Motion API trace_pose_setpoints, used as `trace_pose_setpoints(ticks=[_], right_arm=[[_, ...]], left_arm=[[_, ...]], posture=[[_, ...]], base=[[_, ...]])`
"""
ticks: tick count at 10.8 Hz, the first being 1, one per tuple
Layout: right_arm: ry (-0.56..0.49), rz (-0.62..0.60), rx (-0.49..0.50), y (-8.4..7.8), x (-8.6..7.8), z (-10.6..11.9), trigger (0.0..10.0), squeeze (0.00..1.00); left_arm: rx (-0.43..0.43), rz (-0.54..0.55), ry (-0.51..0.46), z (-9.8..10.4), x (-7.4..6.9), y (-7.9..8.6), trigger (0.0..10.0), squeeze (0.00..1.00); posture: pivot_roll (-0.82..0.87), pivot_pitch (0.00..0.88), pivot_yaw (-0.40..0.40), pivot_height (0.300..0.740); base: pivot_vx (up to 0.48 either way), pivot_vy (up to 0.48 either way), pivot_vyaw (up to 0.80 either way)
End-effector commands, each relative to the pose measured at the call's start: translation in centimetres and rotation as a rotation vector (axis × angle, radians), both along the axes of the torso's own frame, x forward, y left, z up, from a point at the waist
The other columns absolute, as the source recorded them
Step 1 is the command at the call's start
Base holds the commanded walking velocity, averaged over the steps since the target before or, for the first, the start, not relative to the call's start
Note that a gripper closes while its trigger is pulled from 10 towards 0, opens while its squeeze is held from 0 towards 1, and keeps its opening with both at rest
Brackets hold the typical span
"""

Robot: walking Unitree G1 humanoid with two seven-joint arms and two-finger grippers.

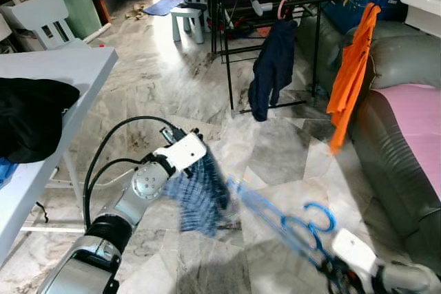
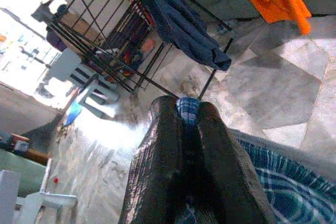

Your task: Hang hanger

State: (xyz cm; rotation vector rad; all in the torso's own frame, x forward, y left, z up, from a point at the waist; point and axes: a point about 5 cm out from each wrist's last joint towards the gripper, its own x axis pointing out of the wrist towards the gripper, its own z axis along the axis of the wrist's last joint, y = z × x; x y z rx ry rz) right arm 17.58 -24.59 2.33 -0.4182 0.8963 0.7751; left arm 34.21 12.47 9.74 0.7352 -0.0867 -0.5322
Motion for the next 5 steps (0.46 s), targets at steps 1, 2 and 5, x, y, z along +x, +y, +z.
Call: trace_pose_setpoints(ticks=[1,2,5], right_arm=[[-0.004,0.039,0.022,0.6,0.0,0.4,10.0,0.0],[-0.003,0.039,0.01,0.7,0.2,0.2,10.0,0.0],[-0.066,0.007,-0.035,0.8,1.5,-0.1,10.0,0.0]], left_arm=[[0.01,0.004,-0.036,0.8,0.5,0.3,10.0,0.0],[-0.012,-0.013,-0.051,1.0,0.4,0.3,10.0,0.0],[-0.055,-0.147,-0.096,1.6,-1.1,0.2,10.0,0.0]], posture=[[-0.14,0.071,0.087,0.74],[-0.14,0.07,0.087,0.74],[-0.12,0.066,0.084,0.74]], base=[[0.0,0.0,0.0],[0.0,0.0,0.0],[0.0,0.0,0.0]])
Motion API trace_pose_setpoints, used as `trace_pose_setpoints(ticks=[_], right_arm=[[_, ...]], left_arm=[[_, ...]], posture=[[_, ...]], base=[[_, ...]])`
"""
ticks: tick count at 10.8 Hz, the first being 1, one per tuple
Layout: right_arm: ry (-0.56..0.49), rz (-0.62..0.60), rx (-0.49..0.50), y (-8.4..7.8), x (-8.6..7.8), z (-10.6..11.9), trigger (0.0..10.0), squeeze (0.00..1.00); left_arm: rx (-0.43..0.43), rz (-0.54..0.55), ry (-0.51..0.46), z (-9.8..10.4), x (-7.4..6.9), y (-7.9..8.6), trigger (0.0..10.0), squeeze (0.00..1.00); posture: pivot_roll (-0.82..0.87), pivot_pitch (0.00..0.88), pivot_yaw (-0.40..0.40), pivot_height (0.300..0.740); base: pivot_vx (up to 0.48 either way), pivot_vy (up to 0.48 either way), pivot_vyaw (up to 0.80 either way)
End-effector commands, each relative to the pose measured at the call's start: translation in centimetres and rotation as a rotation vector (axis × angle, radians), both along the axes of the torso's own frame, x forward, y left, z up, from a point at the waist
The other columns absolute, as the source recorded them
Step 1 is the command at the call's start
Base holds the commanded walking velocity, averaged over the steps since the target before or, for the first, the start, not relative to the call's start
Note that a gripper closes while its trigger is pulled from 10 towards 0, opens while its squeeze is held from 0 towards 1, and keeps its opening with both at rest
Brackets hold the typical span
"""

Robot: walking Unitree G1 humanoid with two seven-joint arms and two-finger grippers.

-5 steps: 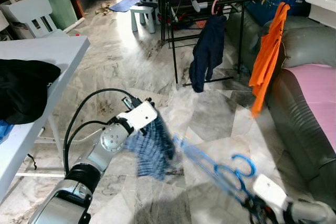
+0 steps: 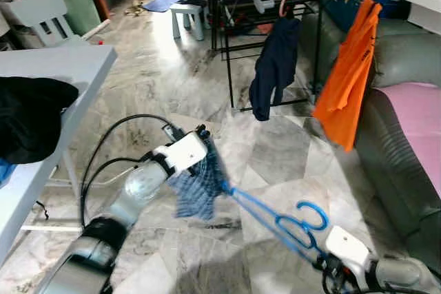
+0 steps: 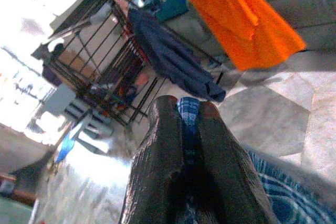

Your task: Hang hanger

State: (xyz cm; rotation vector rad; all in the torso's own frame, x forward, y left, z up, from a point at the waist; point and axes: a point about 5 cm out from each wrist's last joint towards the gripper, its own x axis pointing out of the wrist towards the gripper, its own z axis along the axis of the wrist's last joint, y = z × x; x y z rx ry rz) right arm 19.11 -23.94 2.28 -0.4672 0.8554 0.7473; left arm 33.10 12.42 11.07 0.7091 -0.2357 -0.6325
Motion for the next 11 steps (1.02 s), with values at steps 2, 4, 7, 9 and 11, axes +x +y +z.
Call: trace_pose_setpoints(ticks=[2,4,7,9,11], right_arm=[[-0.018,0.007,-0.007,0.1,0.3,0.0,10.0,0.0],[-0.026,0.008,-0.02,-0.4,0.6,0.1,10.0,0.0],[-0.03,-0.003,-0.029,-0.6,1.0,-0.3,10.0,0.0],[-0.023,0.007,-0.012,0.1,1.1,-0.8,10.0,0.0],[-0.041,-0.008,-0.013,0.2,1.7,-1.0,10.0,0.0]], left_arm=[[0.019,-0.019,-0.013,-0.1,-0.6,1.2,10.0,0.0],[0.011,-0.009,-0.019,0.2,-0.5,1.4,10.0,0.0],[-0.023,-0.11,-0.081,1.4,-1.3,-0.2,10.0,0.0],[-0.028,-0.153,-0.107,2.0,-1.5,-0.9,10.0,0.0],[-0.047,-0.198,-0.124,2.6,-2.0,-1.3,10.0,0.0]], posture=[[-0.11,0.061,0.078,0.74],[-0.11,0.059,0.075,0.74],[-0.11,0.057,0.077,0.74],[-0.1,0.057,0.075,0.74],[-0.1,0.055,0.076,0.74]], base=[[0.0,0.0,0.0],[0.0,0.0,0.0],[0.0,0.0,0.0],[0.0,0.0,0.0],[0.0,0.0,0.0]])
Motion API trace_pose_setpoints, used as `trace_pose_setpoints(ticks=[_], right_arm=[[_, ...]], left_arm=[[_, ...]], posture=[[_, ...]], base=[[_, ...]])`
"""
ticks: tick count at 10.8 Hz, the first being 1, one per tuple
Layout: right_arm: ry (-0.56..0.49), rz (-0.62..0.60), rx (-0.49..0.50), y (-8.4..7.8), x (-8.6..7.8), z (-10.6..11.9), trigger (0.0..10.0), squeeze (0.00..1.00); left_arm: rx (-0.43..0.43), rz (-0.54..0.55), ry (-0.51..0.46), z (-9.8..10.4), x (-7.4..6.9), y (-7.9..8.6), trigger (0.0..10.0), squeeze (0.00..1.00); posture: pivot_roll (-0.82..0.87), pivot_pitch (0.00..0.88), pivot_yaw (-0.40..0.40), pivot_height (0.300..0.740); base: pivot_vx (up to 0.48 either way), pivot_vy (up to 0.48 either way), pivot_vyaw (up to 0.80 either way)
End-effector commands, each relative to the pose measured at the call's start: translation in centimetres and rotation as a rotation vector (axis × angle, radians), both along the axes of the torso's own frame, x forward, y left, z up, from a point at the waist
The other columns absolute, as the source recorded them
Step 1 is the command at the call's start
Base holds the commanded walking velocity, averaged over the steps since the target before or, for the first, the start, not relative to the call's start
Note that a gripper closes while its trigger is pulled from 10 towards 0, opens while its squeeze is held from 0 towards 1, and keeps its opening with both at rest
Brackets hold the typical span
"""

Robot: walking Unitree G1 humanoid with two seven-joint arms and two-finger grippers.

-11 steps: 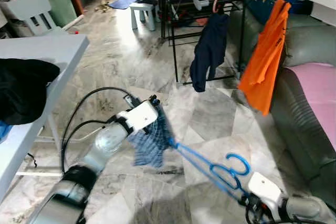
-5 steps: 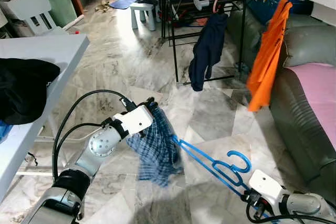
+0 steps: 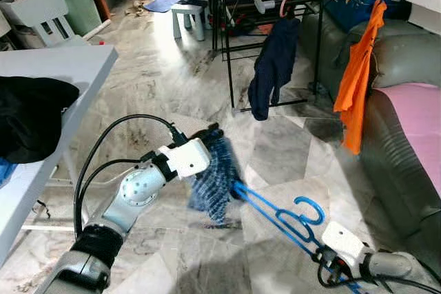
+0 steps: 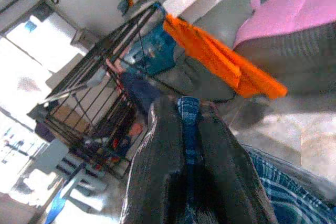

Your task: Hang hanger

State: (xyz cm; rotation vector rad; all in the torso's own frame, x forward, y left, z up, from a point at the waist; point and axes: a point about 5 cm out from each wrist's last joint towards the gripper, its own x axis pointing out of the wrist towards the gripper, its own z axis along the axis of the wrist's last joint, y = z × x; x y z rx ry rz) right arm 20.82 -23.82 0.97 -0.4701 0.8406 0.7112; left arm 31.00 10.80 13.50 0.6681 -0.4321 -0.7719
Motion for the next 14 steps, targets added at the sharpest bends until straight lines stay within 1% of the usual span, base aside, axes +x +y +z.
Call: trace_pose_setpoints(ticks=[1,2,3,4,5,6,7,8,9,10,11,12,13,14], right_arm=[[-0.035,-0.015,0.02,0.5,0.9,0.2,10.0,0.0],[-0.054,-0.053,0.041,1.2,1.8,-0.1,10.0,0.0],[-0.094,-0.146,0.095,2.4,3.6,-0.1,10.0,0.0],[-0.134,-0.239,0.141,3.2,5.0,0.3,10.0,0.0],[-0.149,-0.343,0.25,4.4,6.1,0.9,10.0,0.0],[-0.133,-0.382,0.337,5.6,6.2,1.1,10.0,0.0],[-0.11,-0.447,0.412,6.0,6.0,0.9,10.0,0.0],[-0.079,-0.615,0.476,5.0,6.1,0.3,10.0,0.0],[-0.087,-0.83,0.518,2.9,6.6,0.2,10.0,0.0],[-0.125,-0.982,0.599,1.5,7.5,1.1,10.0,0.0],[-0.233,-1.159,0.779,-0.2,10.1,4.3,10.0,0.0],[-0.279,-1.205,0.838,-0.6,11.2,5.8,10.0,0.0],[-0.344,-1.217,0.955,0.4,13.4,9.0,10.0,0.0],[-0.327,-1.127,1.039,3.1,14.6,11.0,10.0,0.0]], left_arm=[[-0.013,-0.054,-0.01,0.5,-0.7,-0.6,10.0,0.0],[-0.036,-0.103,-0.008,0.6,-1.4,-1.4,10.0,0.0],[-0.051,-0.156,0.007,0.7,-2.3,-2.4,10.0,0.0],[-0.059,-0.161,0.012,0.7,-2.5,-2.7,10.0,0.0],[-0.044,-0.123,0.029,0.1,-2.5,-2.2,10.0,0.0],[-0.019,-0.059,0.037,-0.5,-2.1,-1.4,10.0,0.0],[-0.042,-0.029,0.039,-0.3,-1.9,-0.9,10.0,0.0],[-0.078,-0.024,0.04,0.2,-2.0,-0.9,10.0,0.0],[-0.097,-0.019,0.066,0.0,-2.1,-0.8,10.0,0.0],[-0.083,-0.032,0.103,-0.8,-2.4,-0.9,10.0,0.0],[-0.082,-0.05,0.166,-2.4,-3.3,-1.2,10.0,0.0],[-0.08,-0.06,0.186,-2.8,-3.5,-1.5,10.0,0.0],[-0.059,-0.079,0.236,-3.7,-3.9,-2.0,10.0,0.0],[-0.042,-0.08,0.272,-4.3,-3.8,-2.3,10.0,0.0]], posture=[[-0.1,0.053,0.077,0.74],[-0.09,0.052,0.076,0.74],[-0.09,0.05,0.074,0.74],[-0.09,0.049,0.071,0.74],[-0.08,0.048,0.068,0.74],[-0.08,0.047,0.065,0.74],[-0.09,0.047,0.063,0.74],[-0.09,0.046,0.062,0.74],[-0.09,0.046,0.064,0.74],[-0.09,0.046,0.066,0.74],[-0.1,0.044,0.073,0.74],[-0.1,0.041,0.075,0.74],[-0.11,0.039,0.075,0.74],[-0.11,0.035,0.07,0.74]], base=[[0.0,0.0,0.0],[0.0,0.0,0.0],[0.0,0.0,0.0],[0.0,0.0,0.0],[0.0,0.0,0.0],[0.0,0.0,0.0],[0.0,0.0,0.0],[0.0,0.0,0.0],[0.0,0.0,0.0],[0.0,0.0,0.0],[0.0,0.0,0.0],[0.0,0.0,0.0],[0.0,0.0,0.0],[0.0,0.0,0.0]])
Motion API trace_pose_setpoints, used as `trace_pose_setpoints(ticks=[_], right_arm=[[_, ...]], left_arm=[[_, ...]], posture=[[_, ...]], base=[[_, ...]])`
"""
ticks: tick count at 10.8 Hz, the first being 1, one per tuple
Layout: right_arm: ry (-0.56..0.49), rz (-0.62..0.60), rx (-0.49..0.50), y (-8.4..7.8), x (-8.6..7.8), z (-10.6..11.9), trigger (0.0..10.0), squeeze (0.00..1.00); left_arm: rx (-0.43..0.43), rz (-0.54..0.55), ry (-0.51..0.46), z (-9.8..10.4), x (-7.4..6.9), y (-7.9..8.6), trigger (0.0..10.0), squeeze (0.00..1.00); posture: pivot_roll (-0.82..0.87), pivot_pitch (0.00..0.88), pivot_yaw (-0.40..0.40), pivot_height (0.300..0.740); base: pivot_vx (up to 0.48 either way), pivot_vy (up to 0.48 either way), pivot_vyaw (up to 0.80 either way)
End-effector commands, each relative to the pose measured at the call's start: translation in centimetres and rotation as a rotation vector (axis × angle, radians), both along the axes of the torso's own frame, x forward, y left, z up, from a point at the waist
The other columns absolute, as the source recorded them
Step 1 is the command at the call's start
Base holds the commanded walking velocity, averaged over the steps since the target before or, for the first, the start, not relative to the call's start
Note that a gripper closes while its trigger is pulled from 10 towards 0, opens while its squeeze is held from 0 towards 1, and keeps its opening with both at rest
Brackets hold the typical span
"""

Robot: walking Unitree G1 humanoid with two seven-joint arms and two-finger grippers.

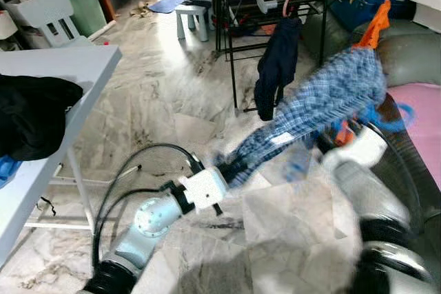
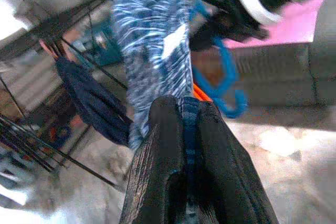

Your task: Hang hanger

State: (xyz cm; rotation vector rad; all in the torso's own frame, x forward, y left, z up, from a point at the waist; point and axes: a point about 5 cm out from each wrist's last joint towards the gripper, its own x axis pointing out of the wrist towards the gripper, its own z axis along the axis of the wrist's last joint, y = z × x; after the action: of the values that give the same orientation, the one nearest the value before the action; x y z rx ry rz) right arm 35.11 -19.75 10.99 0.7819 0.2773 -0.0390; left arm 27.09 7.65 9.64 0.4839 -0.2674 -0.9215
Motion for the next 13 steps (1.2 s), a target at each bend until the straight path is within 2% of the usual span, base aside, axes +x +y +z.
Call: trace_pose_setpoints(ticks=[1,2,3,4,5,6,7,8,9,10,13], right_arm=[[-0.073,0.105,0.018,2.5,0.6,2.4,10.0,0.0],[-0.108,0.267,-0.014,5.4,0.1,3.0,10.0,0.0],[-0.136,0.48,-0.065,8.1,-1.9,2.7,10.0,0.0],[-0.142,0.508,-0.059,8.1,-2.6,2.5,10.0,0.0],[-0.129,0.451,-0.107,6.8,-2.8,2.2,10.0,0.0],[-0.141,0.4,-0.114,5.9,-2.6,2.4,10.0,0.0],[-0.147,0.4,-0.145,5.7,-2.6,2.5,10.0,0.0],[-0.141,0.441,-0.228,6.2,-3.0,2.1,10.0,0.0],[-0.134,0.455,-0.243,6.4,-3.3,1.8,10.0,0.0],[-0.111,0.471,-0.332,6.6,-3.4,0.8,10.0,0.0],[-0.103,0.48,-0.485,6.5,-3.6,-0.5,10.0,0.0]], left_arm=[[0.067,0.026,0.039,-1.4,0.2,0.6,10.0,0.0],[0.09,0.037,0.045,-2.0,0.3,0.4,10.0,0.0],[0.14,0.066,0.077,-3.3,0.7,0.1,10.0,0.0],[0.161,0.085,0.093,-3.9,0.9,0.2,10.0,0.0],[0.175,0.088,0.103,-4.4,0.9,0.1,10.0,0.0],[0.187,0.063,0.125,-4.8,0.5,0.0,10.0,0.0],[0.179,0.051,0.164,-5.2,0.3,-0.1,10.0,0.0],[0.144,0.01,0.219,-5.7,-0.1,-0.6,10.0,1.0],[0.135,-0.005,0.237,-5.9,-0.2,-0.7,10.0,1.0],[0.134,-0.016,0.249,-6.0,-0.3,-1.0,10.0,1.0],[0.014,0.022,0.377,-6.2,0.2,-1.0,10.0,1.0]], posture=[[-0.1,0.031,0.067,0.74],[-0.1,0.03,0.065,0.74],[-0.11,0.027,0.061,0.74],[-0.11,0.027,0.061,0.74],[-0.13,0.028,0.066,0.74],[-0.13,0.031,0.072,0.74],[-0.14,0.031,0.074,0.74],[-0.14,0.034,0.076,0.74],[-0.14,0.038,0.079,0.74],[-0.14,0.042,0.08,0.74],[-0.14,0.042,0.081,0.74]], base=[[0.0,0.0,0.0],[0.0,0.0,0.0],[0.0,0.0,0.0],[0.0,0.0,0.0],[0.0,0.0,0.0],[0.0,0.0,0.0],[0.0,0.0,0.0],[0.0,0.0,0.0],[0.0,0.0,0.0],[0.0,0.0,0.0],[0.0,0.0,0.0]])
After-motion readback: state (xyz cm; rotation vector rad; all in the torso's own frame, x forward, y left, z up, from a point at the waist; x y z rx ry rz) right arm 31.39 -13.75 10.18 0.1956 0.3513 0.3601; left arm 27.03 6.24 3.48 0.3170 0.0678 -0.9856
